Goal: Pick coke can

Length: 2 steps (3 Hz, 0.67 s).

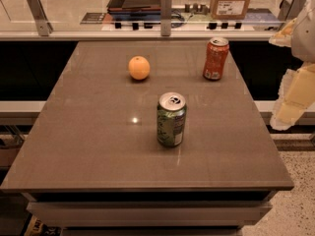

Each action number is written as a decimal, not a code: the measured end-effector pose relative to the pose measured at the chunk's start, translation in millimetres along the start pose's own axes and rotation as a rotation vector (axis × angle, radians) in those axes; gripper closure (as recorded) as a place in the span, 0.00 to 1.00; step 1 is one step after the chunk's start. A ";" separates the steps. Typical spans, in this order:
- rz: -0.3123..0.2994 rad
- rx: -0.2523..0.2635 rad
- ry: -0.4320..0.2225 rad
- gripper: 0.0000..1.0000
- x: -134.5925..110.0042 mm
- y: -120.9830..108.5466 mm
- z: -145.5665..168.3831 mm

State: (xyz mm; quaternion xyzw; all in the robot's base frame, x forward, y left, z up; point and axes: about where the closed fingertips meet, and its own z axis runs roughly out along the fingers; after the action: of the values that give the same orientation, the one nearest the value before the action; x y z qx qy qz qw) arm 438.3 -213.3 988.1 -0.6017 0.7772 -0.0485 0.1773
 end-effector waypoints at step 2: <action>0.010 0.014 -0.018 0.00 1.0 -2.9 -1.1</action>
Offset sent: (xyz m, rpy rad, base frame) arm 0.0057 -0.0061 -0.0011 0.0424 -0.0224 -0.0172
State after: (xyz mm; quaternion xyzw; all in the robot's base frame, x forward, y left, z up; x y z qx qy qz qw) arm 440.4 -215.2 989.8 -0.5970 0.7783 -0.0475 0.1889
